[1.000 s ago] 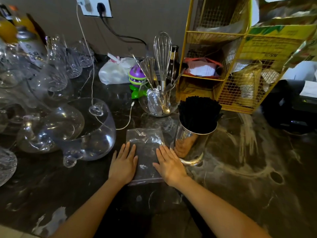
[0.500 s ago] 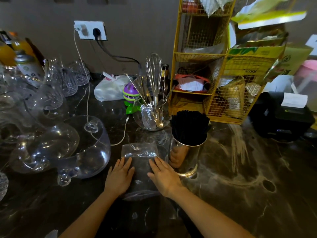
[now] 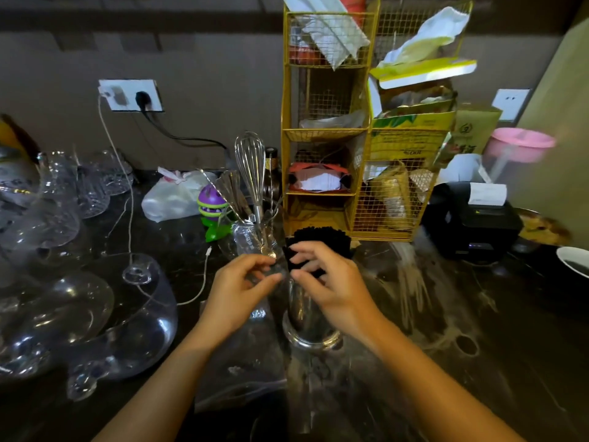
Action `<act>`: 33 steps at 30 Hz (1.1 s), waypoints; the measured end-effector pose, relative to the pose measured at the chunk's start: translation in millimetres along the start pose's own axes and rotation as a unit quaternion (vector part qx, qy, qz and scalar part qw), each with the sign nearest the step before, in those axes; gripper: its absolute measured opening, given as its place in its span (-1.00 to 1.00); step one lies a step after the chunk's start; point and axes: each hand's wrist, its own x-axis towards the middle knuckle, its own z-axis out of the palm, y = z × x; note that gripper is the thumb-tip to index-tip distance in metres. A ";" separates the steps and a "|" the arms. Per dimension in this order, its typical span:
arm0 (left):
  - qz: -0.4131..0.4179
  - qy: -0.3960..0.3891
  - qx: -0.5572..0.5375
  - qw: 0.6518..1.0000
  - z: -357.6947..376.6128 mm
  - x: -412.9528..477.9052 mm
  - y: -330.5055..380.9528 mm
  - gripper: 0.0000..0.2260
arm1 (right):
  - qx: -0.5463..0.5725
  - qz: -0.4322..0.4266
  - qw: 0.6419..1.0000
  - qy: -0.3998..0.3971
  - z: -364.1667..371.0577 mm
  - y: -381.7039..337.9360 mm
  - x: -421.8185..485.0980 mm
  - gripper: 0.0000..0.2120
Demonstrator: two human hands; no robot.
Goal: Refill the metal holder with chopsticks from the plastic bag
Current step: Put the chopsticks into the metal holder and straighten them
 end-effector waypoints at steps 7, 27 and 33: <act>0.024 -0.005 0.012 1.000 21.0 10.1 16.2 -0.79 | -0.074 0.053 0.995 0.032 -26.5 20.7 2.7 -0.72; -0.006 -0.001 0.035 0.999 31.9 18.5 35.5 -0.79 | -0.050 0.131 0.990 -0.013 -9.8 29.1 20.8 -0.93; 0.023 -0.007 0.042 0.999 26.7 24.2 49.9 -0.78 | -0.025 0.123 0.992 -0.007 -20.6 19.2 23.6 -0.90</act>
